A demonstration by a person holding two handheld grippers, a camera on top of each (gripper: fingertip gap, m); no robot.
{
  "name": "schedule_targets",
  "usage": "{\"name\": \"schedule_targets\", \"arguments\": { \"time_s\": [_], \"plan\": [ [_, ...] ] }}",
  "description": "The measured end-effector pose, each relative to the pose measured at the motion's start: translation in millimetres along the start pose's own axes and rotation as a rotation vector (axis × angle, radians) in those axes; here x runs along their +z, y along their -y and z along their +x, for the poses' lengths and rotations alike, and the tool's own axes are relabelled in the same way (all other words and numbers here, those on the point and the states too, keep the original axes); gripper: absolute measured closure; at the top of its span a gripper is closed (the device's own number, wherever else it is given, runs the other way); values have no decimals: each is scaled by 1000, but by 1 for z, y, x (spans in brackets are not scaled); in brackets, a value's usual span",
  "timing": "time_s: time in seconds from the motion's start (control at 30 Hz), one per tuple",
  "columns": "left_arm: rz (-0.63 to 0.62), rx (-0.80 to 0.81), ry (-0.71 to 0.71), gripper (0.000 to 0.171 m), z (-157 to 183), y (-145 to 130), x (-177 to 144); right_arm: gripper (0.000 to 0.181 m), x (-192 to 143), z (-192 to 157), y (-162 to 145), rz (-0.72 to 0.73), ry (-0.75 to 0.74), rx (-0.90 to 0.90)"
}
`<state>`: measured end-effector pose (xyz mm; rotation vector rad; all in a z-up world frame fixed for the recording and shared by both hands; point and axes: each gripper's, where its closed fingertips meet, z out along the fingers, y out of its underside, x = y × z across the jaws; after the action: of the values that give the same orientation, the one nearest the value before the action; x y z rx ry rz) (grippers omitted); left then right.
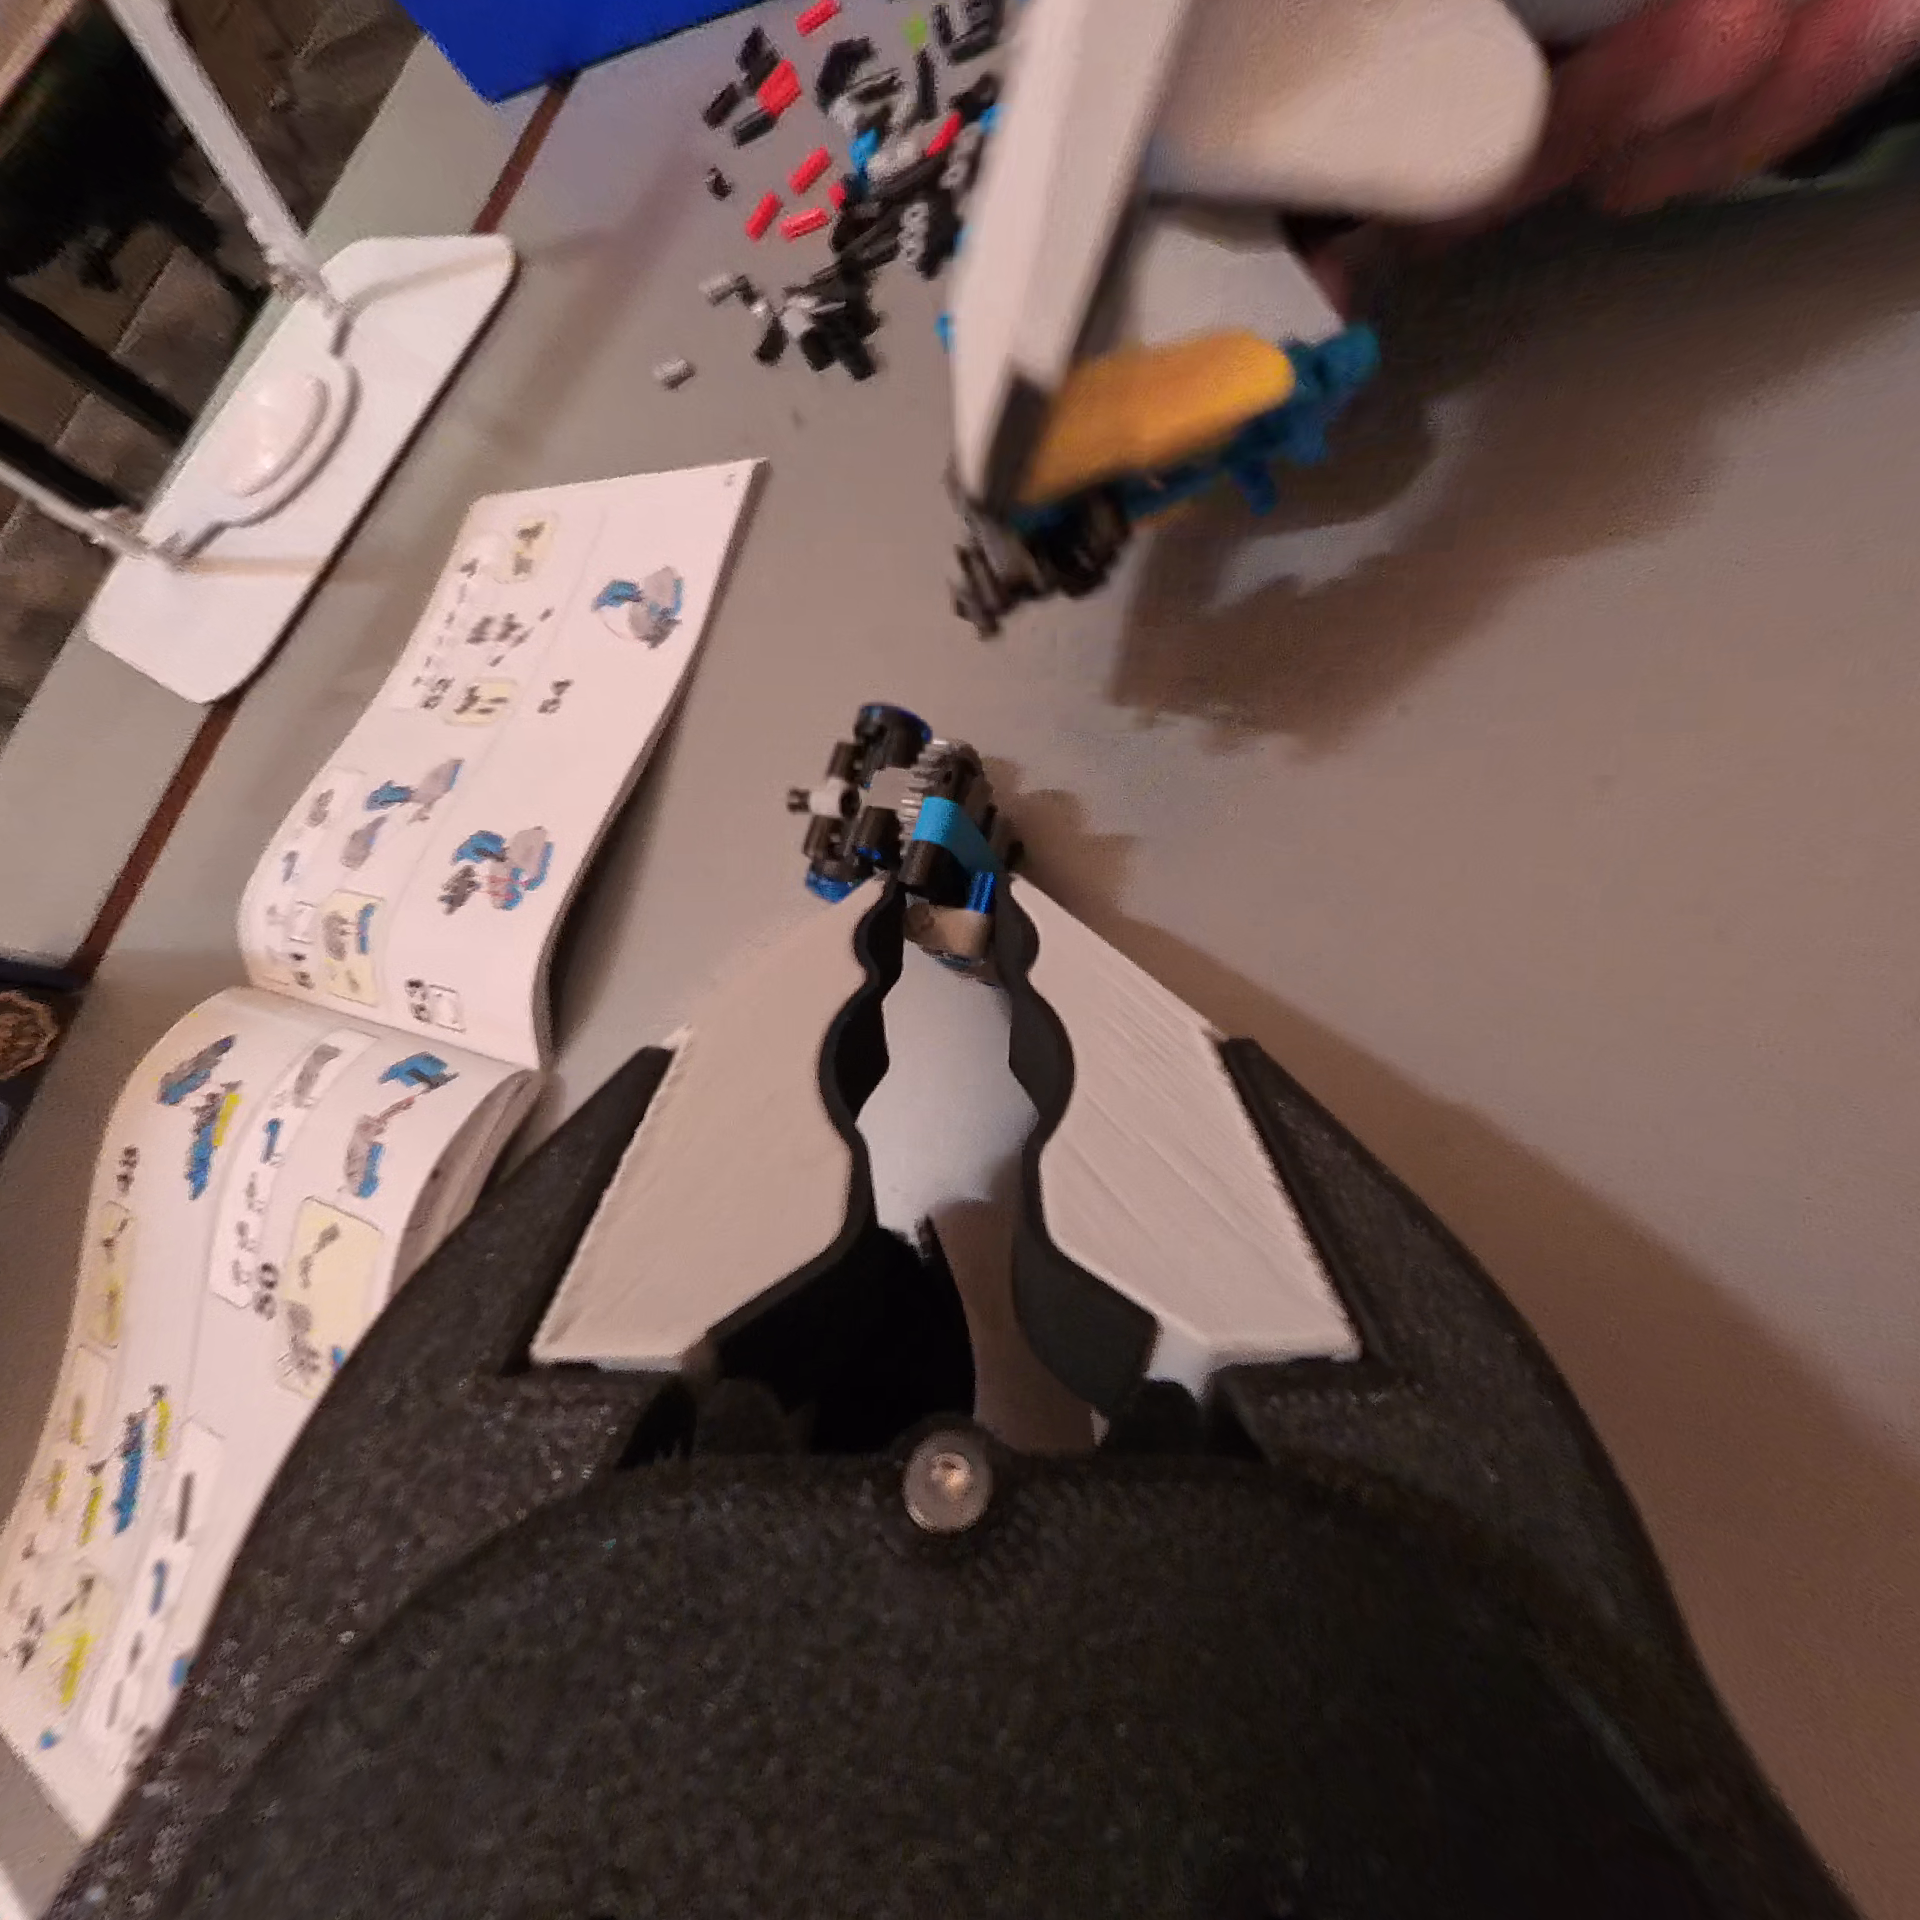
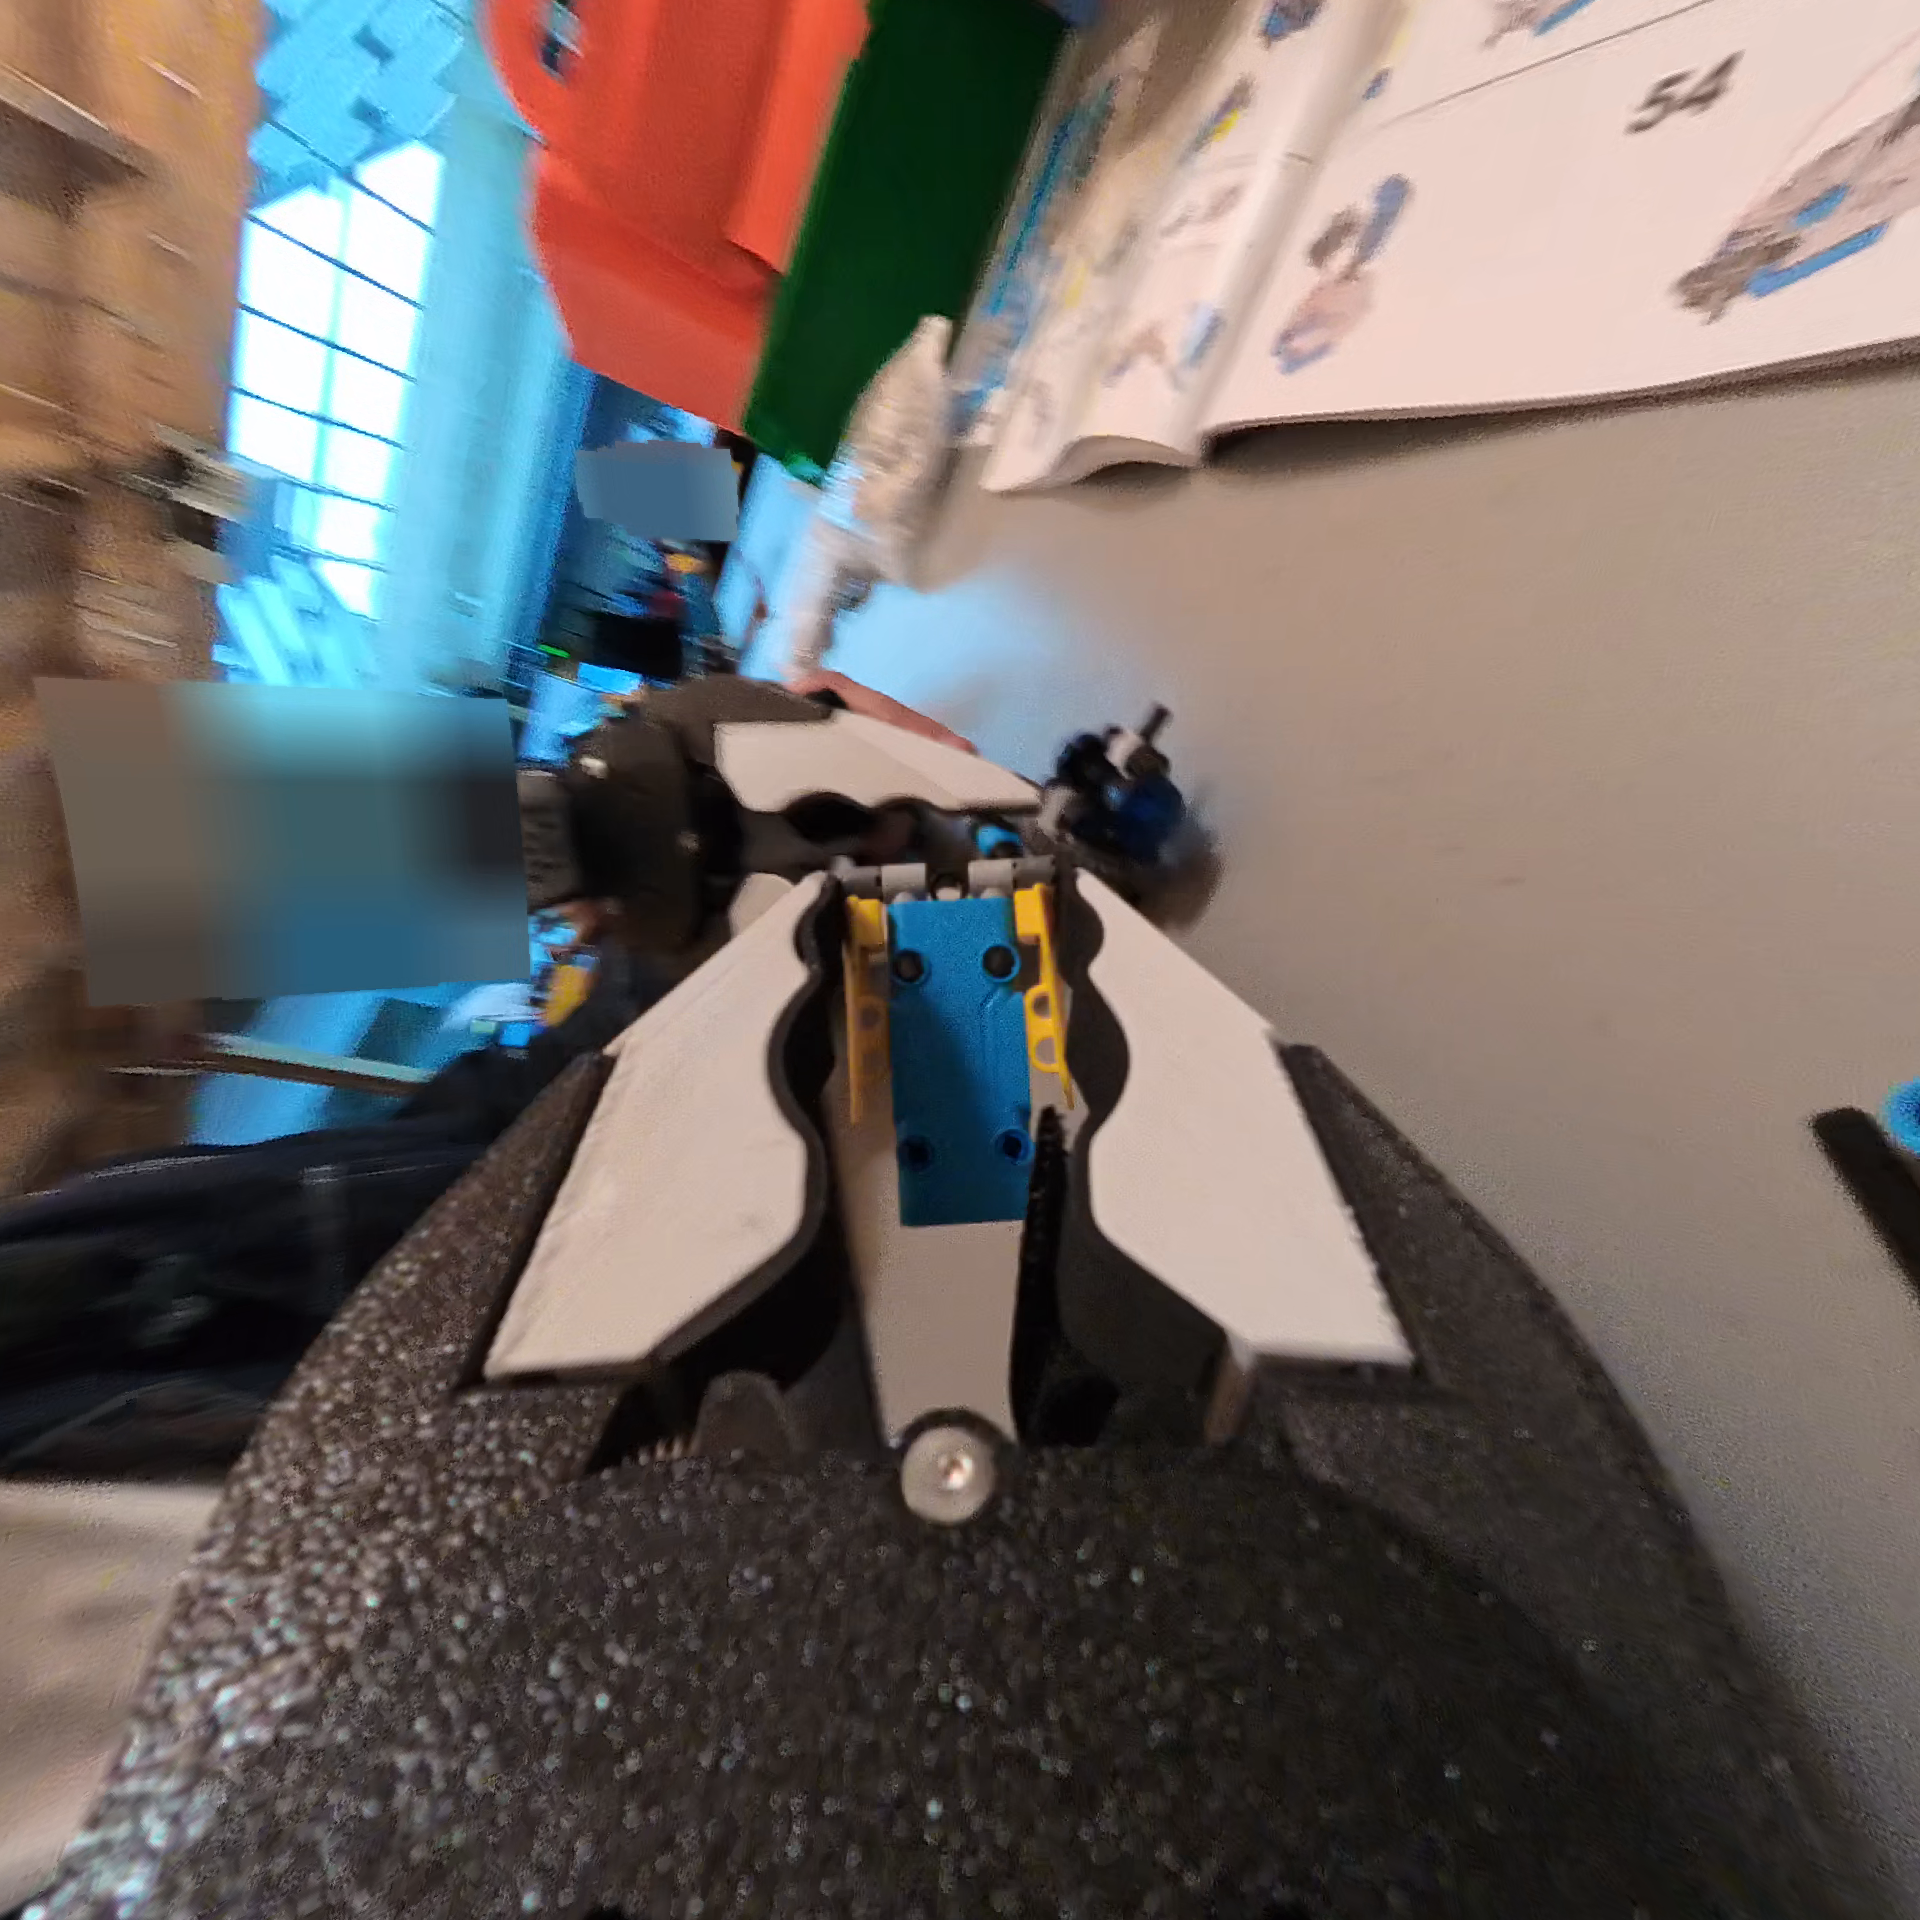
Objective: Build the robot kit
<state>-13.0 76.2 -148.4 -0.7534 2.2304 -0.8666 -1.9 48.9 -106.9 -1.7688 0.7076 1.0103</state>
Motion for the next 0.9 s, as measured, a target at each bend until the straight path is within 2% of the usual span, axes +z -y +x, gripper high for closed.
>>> {"name": "schedule_targets", "arguments": {
  "time_s": [0.13, 0.17, 0.27, 0.43, 0.5, 0.6, 0.63, 0.77, 0.83, 0.9],
  "plan": [
    [25, -128, -64, 152, 12, 5, -7, 138, 0, -26, 4, 39, 240, 150],
    [45, -155, -80, 142, 14, 10, -9, 141, 2, -31, 3, 34, 285, 180],
    [163, -213, -99, 129, 14, 34, -23, 141, 6, -40, -3, 7, 349, 213],
    [343, -206, -142, 137, 15, 64, -48, 142, 9, -46, -13, -52, 395, 251],
    [356, -178, -169, 136, 22, 66, -49, 141, 10, -54, -19, -93, 444, 274],
    [362, -144, -196, 137, 31, 69, -48, 140, 17, -56, -29, -138, 435, 266],
    [358, -142, -208, 144, 33, 68, -48, 141, 17, -55, -28, -128, 427, 262],
    [350, -253, -254, 147, 24, 64, -47, 132, 6, -56, -10, -9, 364, 97],
    [378, -354, -291, 147, 15, 63, -51, 128, -4, -58, 2, 76, 283, -74],
    [403, -451, -323, 147, 6, 62, -54, 128, -7, -55, -1, 83, 121, -341]
  ]
}}
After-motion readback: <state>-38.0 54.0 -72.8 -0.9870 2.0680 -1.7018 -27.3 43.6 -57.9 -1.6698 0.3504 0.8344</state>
